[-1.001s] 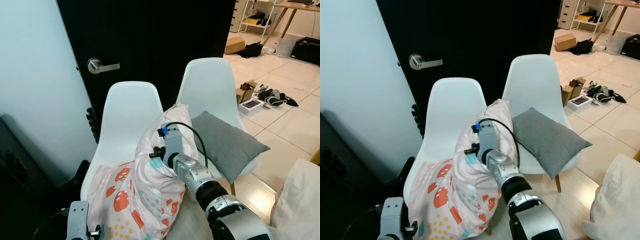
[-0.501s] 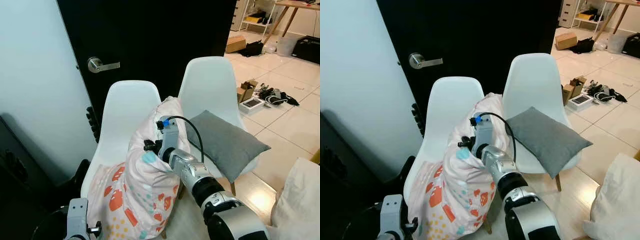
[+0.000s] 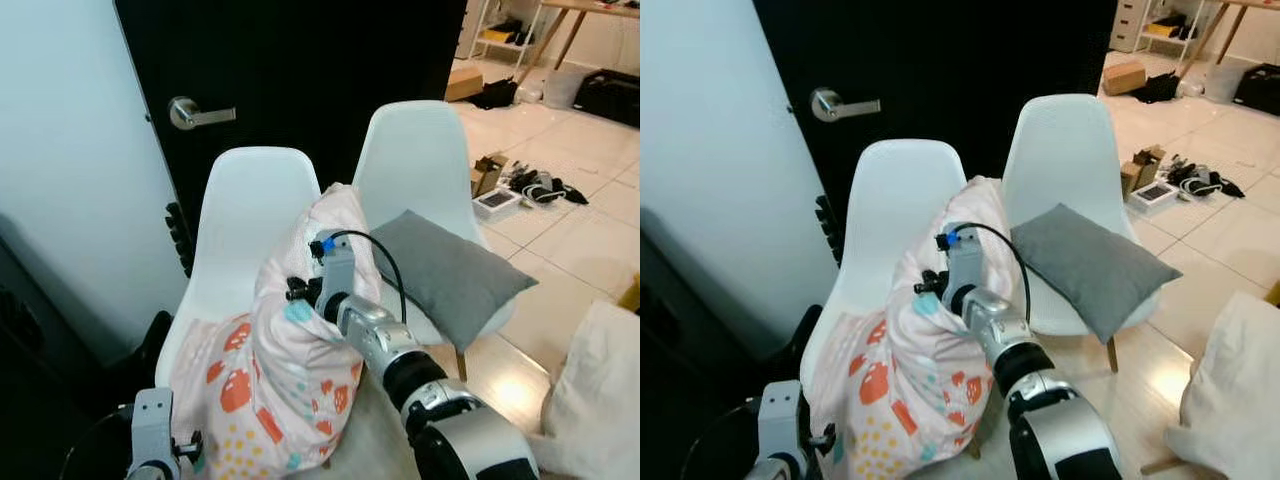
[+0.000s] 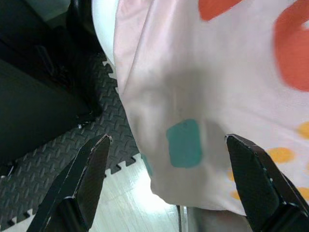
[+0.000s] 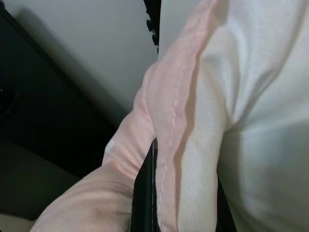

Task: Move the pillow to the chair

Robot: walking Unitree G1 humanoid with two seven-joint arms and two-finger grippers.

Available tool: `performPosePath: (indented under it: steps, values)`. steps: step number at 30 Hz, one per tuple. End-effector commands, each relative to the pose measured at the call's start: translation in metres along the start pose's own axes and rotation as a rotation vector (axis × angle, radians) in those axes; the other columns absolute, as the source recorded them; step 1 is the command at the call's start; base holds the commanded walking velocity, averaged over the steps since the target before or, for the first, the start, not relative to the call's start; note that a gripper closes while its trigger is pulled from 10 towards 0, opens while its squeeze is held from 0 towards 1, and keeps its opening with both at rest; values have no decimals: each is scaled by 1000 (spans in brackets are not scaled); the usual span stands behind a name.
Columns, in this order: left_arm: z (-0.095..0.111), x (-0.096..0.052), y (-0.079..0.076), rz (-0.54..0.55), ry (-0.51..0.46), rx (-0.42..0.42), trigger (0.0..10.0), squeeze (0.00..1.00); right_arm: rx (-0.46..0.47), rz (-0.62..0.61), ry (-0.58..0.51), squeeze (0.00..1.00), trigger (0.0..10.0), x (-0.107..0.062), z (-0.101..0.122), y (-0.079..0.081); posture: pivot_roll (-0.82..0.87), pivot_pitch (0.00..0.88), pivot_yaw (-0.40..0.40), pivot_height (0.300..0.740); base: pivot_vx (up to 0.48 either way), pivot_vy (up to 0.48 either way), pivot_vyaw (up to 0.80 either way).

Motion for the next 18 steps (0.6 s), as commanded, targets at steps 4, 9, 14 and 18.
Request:
performPosePath:
  steps: [4, 9, 14, 18]
  values:
    - [-3, -1, 7, 15, 6, 4, 10000, 0, -2, 5, 77, 0, 10000, 0, -22, 0, -18, 61, 43, 605, 0, 0, 0]
    - [1, 0, 7, 13, -7, 9, 10000, 0, -53, 15, 99, 0, 10000, -1, -25, -1, -20, 55, 42, 585, 0, 0, 0]
    - [8, 2, 7, 17, -33, 6, 10000, 0, -78, 23, 116, 0, 10000, -2, -28, -1, -18, 50, 37, 570, 0, 0, 0]
    - [41, 5, 3, -8, -165, -57, 10000, 0, -84, 38, 116, 0, 10000, -1, -28, 2, -16, 47, 33, 555, 0, 0, 0]
Point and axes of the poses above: a point about 5 cm out from each wrist's last joint towards the gripper, its own x axis pointing out of the wrist towards the gripper, its own z axis along the axis of the wrist's last joint, y = z × x, the point moved 6 cm from there along x, pointing out of the wrist towards the gripper, and after that the axes turned 12 degrees about x, right-handed, at the moved point
